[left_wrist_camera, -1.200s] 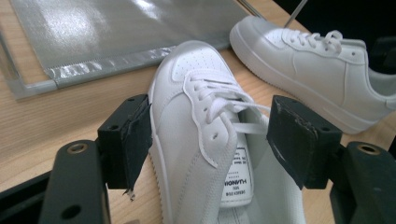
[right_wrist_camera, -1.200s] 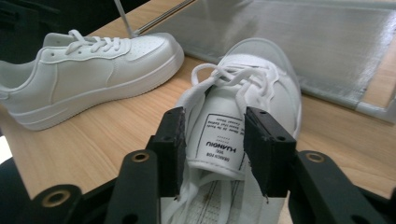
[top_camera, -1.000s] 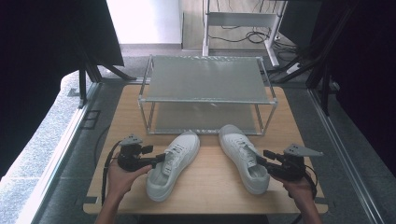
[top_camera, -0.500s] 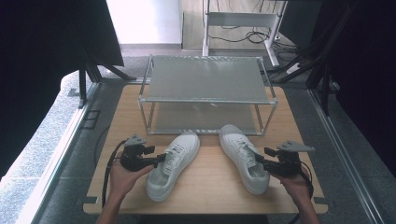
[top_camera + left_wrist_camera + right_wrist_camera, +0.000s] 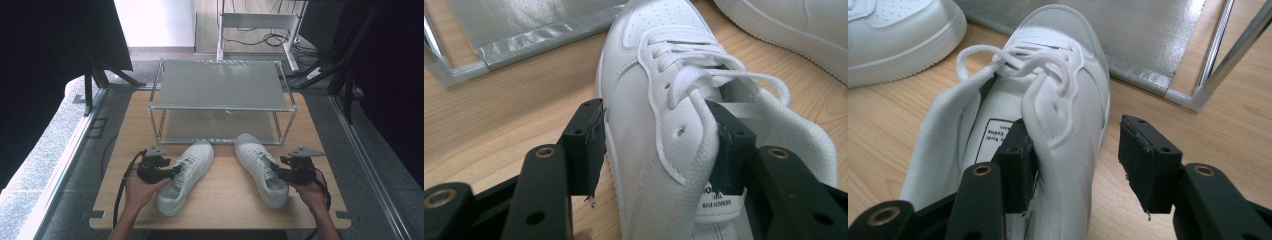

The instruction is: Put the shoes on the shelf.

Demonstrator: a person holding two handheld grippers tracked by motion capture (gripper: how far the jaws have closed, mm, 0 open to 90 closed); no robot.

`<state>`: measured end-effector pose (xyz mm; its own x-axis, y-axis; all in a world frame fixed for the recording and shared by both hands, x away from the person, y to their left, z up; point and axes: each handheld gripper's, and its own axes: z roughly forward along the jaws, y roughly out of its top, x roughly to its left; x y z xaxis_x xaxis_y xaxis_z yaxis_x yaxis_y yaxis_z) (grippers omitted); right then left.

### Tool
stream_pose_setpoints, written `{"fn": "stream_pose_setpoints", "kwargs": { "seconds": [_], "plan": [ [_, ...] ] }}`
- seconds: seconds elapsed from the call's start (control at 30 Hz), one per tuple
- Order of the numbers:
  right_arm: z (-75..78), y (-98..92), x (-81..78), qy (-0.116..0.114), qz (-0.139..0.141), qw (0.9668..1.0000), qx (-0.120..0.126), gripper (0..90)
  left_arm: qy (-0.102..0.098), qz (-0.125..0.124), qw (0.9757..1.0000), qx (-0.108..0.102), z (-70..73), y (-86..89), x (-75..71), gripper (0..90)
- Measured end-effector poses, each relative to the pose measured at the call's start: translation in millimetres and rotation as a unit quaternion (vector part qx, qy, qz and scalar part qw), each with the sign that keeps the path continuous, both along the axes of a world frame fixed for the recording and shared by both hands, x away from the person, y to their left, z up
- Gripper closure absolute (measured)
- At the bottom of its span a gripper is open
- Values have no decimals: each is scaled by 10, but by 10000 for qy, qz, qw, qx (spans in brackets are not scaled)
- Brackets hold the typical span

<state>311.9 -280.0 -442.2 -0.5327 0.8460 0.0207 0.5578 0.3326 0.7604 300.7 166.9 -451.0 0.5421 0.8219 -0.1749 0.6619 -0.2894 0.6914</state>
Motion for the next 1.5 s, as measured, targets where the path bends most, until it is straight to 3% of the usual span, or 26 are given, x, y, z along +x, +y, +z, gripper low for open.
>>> {"fn": "stream_pose_setpoints", "kwargs": {
  "seconds": [0.13, 0.27, 0.33, 0.47, 0.7, 0.97, 1.23, 1.5],
  "plan": [
    [-7, 127, 58, 24, 11, 9997, -239, 533, 13, 14, 9999, 132, -20, -53, 31, 487],
    [-59, 196, 142, 128, -150, 9985, -508, 539, 120, 39, 9994, 308, -65, -102, 78, 498],
    [-89, 196, 175, 129, -290, 9969, -718, 552, 173, 67, 9995, 247, -77, -105, 102, 523],
    [-161, 201, 240, 248, -318, 9959, -805, 572, 223, 77, 9994, 241, -91, -117, 127, 545],
    [-203, 203, 310, 364, -291, 9955, -829, 600, 307, 90, 9990, 310, -106, -168, 153, 621],
    [-251, 229, 367, 605, -284, 9942, -844, 723, 132, 269, 9978, 588, -118, -226, 139, 728],
    [-264, 169, 396, 719, -318, 9946, -677, 792, 112, 435, 9986, 265, -154, -152, 129, 789],
    [-279, 85, 410, 750, -400, 9958, -345, 855, 62, 467, 9989, 51, -153, -100, 120, 817]
  ]
}}
